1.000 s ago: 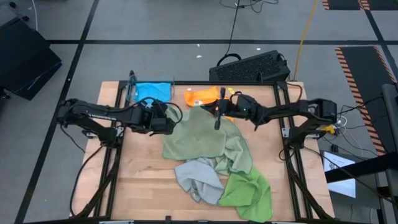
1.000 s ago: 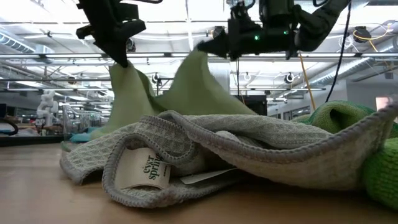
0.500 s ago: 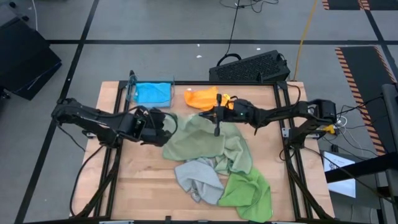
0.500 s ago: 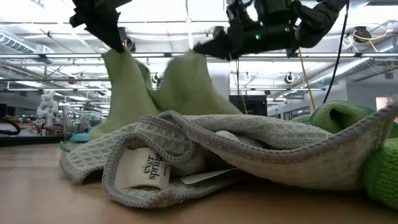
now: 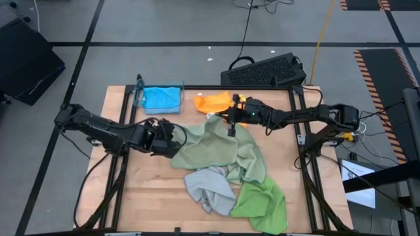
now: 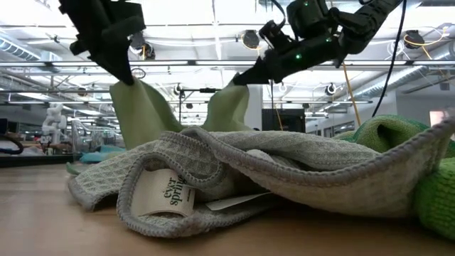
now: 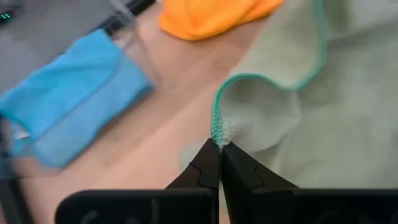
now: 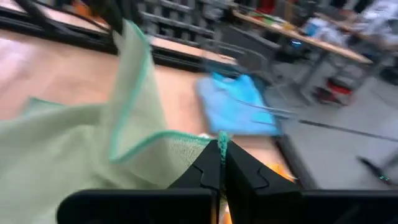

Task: Fold microfiber towels
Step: Fold the left light green microfiber cloth

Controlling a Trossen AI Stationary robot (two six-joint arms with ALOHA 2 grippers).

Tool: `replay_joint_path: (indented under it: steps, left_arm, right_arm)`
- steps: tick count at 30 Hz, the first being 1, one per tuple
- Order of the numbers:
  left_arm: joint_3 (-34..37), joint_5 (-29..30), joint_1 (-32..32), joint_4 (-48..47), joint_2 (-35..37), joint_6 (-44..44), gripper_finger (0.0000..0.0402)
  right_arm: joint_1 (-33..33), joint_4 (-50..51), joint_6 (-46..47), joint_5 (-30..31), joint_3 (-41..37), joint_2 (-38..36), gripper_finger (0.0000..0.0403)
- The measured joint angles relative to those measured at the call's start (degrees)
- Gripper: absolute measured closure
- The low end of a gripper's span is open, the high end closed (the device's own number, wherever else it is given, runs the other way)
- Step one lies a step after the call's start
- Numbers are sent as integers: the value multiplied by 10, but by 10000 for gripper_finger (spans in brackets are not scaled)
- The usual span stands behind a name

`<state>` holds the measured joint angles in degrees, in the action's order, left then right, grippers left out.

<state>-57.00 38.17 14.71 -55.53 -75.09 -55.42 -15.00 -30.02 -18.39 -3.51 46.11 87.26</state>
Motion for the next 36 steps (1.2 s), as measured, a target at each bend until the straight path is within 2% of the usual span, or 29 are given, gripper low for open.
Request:
replay_joint_path:
  steps: [7,10,14,19,23,29,36]
  left_arm:
    - [2,-18,45,12,0,5,396]
    - [3,3,61,13,0,-4,396]
    - [3,40,78,33,-14,63,396]
    - [7,41,92,51,-36,124,396]
    - [42,15,94,97,-43,127,396]
    - [94,-31,98,170,-43,119,396]
    - [140,-53,110,261,-43,121,396]
  right_arm:
    - [6,98,12,-47,0,-24,401]
    - [8,152,7,-56,0,-38,401]
    - [23,211,-4,-56,0,-57,401]
    - [35,244,23,-65,0,-64,401]
    - [39,262,58,-104,0,-61,401]
    - [51,265,104,-102,0,-61,401]
    - [54,266,123,-98,0,-61,388]
